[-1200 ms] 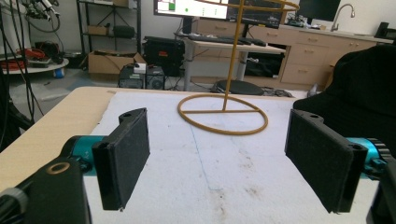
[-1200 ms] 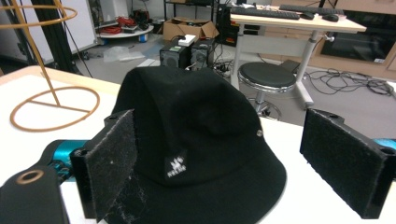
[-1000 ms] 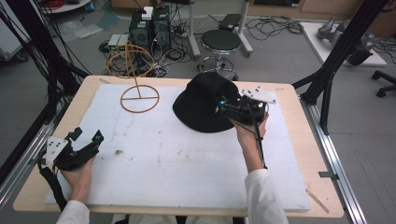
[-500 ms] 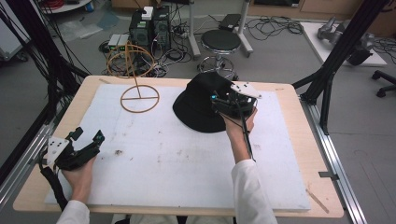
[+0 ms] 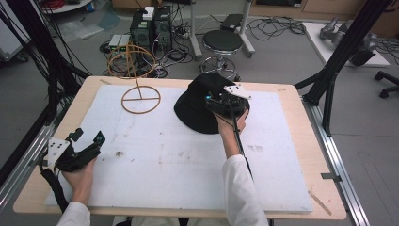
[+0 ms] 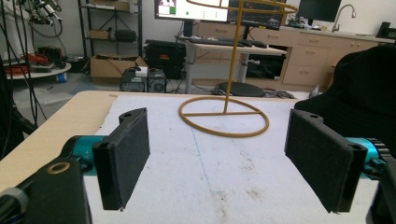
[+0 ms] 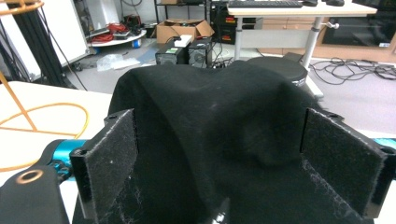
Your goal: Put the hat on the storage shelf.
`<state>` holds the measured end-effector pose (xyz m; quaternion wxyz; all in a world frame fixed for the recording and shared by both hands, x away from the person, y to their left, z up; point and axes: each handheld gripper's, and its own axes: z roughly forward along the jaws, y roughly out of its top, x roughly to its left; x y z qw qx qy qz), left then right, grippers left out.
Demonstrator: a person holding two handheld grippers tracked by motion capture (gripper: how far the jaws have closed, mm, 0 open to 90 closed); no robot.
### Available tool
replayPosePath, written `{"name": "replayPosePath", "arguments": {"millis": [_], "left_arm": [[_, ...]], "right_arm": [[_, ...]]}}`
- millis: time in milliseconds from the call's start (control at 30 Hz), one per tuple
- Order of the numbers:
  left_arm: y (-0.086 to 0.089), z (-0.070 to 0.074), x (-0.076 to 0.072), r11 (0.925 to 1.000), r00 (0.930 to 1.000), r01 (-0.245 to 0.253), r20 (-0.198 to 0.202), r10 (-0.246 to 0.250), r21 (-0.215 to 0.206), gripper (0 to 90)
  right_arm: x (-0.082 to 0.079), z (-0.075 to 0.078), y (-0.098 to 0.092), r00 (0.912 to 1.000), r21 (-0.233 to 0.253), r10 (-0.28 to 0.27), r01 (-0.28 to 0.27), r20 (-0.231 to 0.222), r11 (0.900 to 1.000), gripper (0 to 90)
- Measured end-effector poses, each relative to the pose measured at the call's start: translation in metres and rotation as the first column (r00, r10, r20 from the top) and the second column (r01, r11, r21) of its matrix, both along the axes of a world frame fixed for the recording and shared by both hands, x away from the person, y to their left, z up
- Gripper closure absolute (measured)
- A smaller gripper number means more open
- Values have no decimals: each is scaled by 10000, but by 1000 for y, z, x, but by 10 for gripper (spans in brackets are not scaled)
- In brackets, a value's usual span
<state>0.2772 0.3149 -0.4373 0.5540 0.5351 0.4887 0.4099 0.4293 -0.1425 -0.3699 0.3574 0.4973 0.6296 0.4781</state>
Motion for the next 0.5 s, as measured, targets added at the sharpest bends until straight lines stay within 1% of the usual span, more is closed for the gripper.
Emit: {"name": "replayPosePath", "arguments": {"millis": [133,233,267,367,433,467,500], "left_arm": [[0,0,0,10000,10000,-22,17,22,17,224],[0,0,0,10000,10000,-30,28,30,38,224],[0,0,0,10000,10000,-43,49,43,74,225],[0,0,0,10000,10000,-39,80,39,72,226],[0,0,0,10000,10000,-44,60,43,62,226],[0,0,0,10000,10000,-49,45,48,82,227],[0,-1,0,10000,10000,-50,47,50,86,229]], "right_arm": [[7,-10,6,10000,-160,-40,39,-62,9999,108],[12,-19,8,9998,143,-113,116,-174,9998,109],[13,-21,10,9996,176,-174,178,-233,9997,108],[17,-29,13,9992,-34,-238,237,-336,9997,109],[18,-31,13,9990,-51,-270,269,-363,9996,109],[20,-35,13,9983,-32,-324,323,-492,9995,117],[20,-36,13,9977,-30,-373,372,-568,9993,157]]}}
